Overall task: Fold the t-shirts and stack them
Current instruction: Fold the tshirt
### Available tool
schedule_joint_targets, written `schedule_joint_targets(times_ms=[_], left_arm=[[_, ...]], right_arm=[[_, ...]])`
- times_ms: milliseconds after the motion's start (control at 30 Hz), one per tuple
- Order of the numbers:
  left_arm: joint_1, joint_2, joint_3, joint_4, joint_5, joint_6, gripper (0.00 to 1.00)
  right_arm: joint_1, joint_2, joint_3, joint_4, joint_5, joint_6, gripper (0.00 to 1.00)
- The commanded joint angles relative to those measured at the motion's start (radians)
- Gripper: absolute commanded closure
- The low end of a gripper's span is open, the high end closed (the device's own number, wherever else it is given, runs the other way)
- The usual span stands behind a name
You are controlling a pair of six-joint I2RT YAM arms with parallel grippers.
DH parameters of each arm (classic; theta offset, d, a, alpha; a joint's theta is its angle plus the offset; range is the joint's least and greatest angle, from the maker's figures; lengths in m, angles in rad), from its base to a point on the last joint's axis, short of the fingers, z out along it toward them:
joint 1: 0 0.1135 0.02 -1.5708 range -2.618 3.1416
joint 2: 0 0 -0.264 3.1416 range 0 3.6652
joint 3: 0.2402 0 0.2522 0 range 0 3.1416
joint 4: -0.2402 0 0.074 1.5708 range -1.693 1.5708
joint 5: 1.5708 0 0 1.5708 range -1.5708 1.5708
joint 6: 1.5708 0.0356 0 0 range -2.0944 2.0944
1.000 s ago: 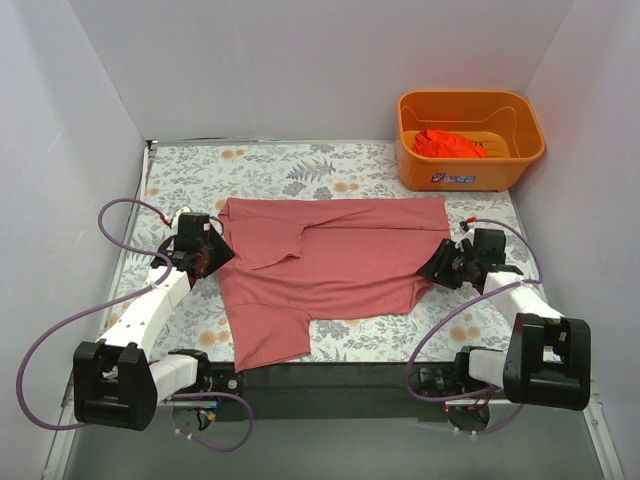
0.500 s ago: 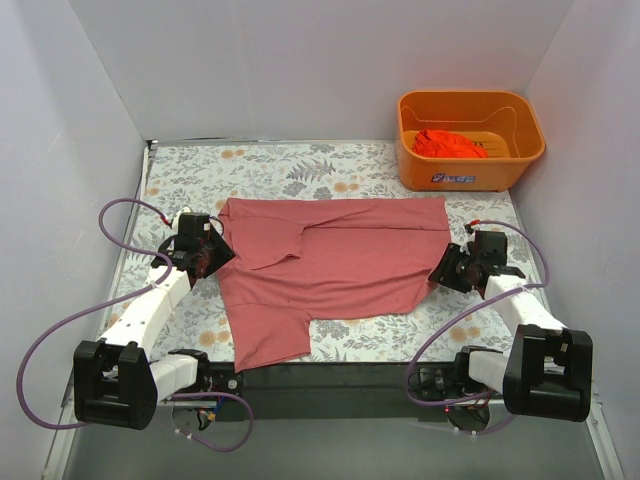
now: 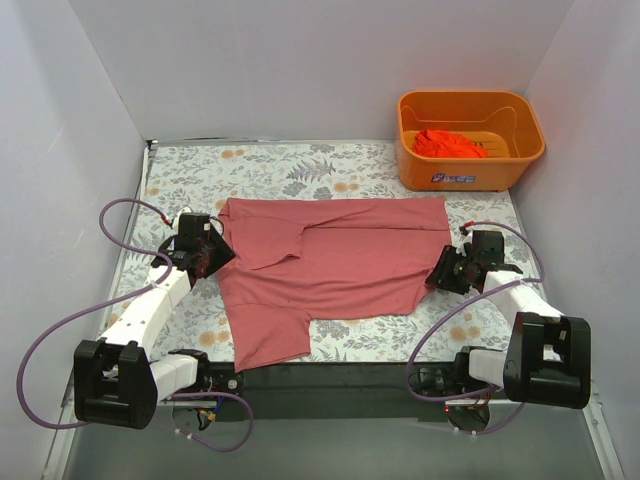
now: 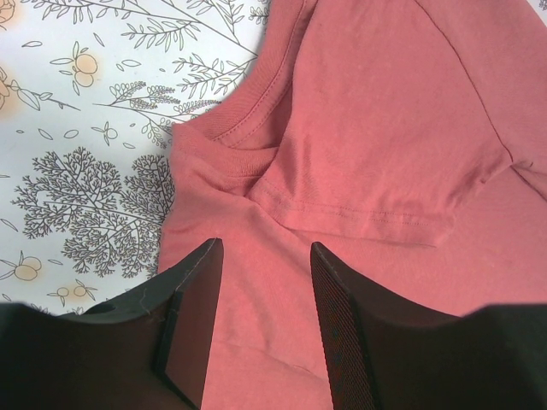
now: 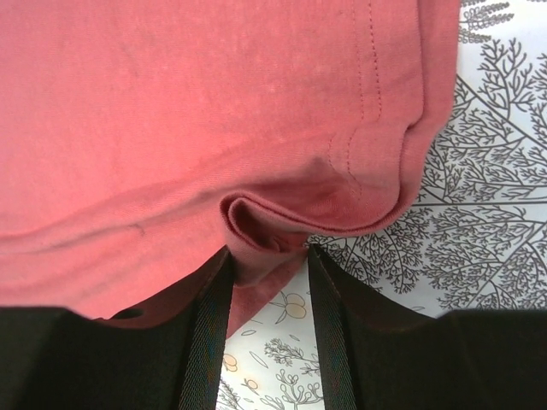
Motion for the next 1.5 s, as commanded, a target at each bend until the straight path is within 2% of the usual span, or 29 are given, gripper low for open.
schedule_joint_targets(times_ms=[0, 133, 167, 267, 567, 733, 833, 967, 1167, 1367, 1467], left_arm=[[-0.003, -0.008, -0.008, 0.009, 0.000, 0.016, 0.56], [-0.003, -0.007, -0.007, 0.009, 0.001, 0.017, 0.56], [-0.003, -0.008, -0.007, 0.011, 0.003, 0.017, 0.56], [-0.003, -0.010, -0.008, 0.009, 0.001, 0.017, 0.56], [-0.003, -0.018, -0.007, 0.008, -0.008, 0.019, 0.56], [-0.003, -0.019, -0.007, 0.000, -0.022, 0.017, 0.56], [-0.003, -0.018, -0.005, -0.006, -0.028, 0.014, 0.56], [-0.003, -0.019, -0.005, -0.014, -0.051, -0.001, 0.54], [-0.003, 0.022, 0.047, -0.151, -0.095, -0.058, 0.51], [-0.005, -0.002, 0.050, -0.280, -0.151, -0.130, 0.50], [-0.005, 0.010, 0.048, -0.280, -0.080, -0.124, 0.53]], right_arm=[[0.007, 0.021, 0.009, 0.040, 0.009, -0.005, 0.53], [0.008, 0.027, 0.008, 0.038, 0.012, -0.016, 0.56], [0.008, 0.019, 0.011, 0.034, 0.014, -0.019, 0.63], [0.008, -0.002, 0.032, -0.038, 0.037, -0.023, 0.75], [0.008, -0.105, 0.164, -0.385, 0.291, -0.005, 0.77], [0.007, -0.137, 0.160, -0.497, 0.357, 0.032, 0.71], [0.004, -0.162, 0.158, -0.551, 0.339, 0.043, 0.53], [0.001, -0.226, 0.167, -0.560, 0.333, 0.018, 0.41], [0.026, -0.211, 0.187, -0.471, 0.137, -0.003, 0.42], [0.169, -0.150, 0.198, -0.397, 0.159, 0.012, 0.42], [0.206, -0.108, 0.187, -0.348, 0.156, 0.007, 0.42]])
